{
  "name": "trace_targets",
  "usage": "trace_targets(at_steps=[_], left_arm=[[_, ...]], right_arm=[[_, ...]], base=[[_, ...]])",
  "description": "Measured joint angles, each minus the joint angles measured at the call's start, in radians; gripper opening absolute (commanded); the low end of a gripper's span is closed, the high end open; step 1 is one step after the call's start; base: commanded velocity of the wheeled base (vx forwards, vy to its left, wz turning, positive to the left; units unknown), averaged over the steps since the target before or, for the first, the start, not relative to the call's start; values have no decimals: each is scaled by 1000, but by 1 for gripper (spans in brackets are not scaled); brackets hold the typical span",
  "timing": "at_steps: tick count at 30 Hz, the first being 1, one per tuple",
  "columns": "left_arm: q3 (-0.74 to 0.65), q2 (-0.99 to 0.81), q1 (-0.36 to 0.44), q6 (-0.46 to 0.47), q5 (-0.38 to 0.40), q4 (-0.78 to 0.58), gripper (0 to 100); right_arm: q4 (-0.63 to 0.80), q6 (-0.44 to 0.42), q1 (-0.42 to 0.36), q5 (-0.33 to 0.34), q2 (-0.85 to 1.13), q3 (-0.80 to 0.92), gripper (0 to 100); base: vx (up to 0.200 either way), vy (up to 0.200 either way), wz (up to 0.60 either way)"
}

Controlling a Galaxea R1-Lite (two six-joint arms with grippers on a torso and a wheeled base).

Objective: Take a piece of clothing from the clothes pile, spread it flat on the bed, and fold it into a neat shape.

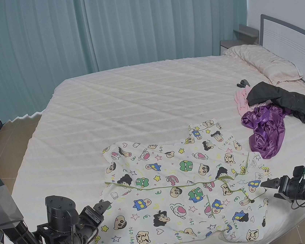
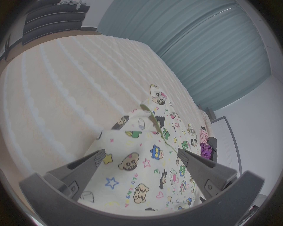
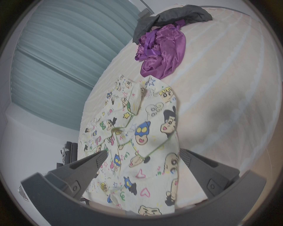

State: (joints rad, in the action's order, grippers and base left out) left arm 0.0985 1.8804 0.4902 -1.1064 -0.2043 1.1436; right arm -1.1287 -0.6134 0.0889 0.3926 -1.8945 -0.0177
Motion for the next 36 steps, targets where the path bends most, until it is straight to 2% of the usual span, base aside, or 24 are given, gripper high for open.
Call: trace_targets(at_steps=[2, 8, 22, 30, 35, 36], left_arm=[[-3, 3, 6, -6, 0, 0, 100], [-18, 18, 21, -6, 0, -6, 100], [-56, 116, 122, 11, -1, -65, 100], [-25, 167, 120, 6, -12, -59, 100], [5, 196, 76, 1, -20, -59, 100], [10, 205, 68, 2, -24, -59, 0]], right_arm=[[25, 9, -1, 1, 16, 0, 100], [61, 15, -4, 4, 57, 0, 100], [91, 53, -24, -4, 66, 0, 100], [93, 59, -26, -3, 66, 0, 100], [93, 59, -26, -4, 62, 0, 100], [93, 60, -26, -4, 60, 0, 100]], base=[[-200, 0, 0], [0, 0, 0], [0, 0, 0], [0, 0, 0], [0, 0, 0], [0, 0, 0]])
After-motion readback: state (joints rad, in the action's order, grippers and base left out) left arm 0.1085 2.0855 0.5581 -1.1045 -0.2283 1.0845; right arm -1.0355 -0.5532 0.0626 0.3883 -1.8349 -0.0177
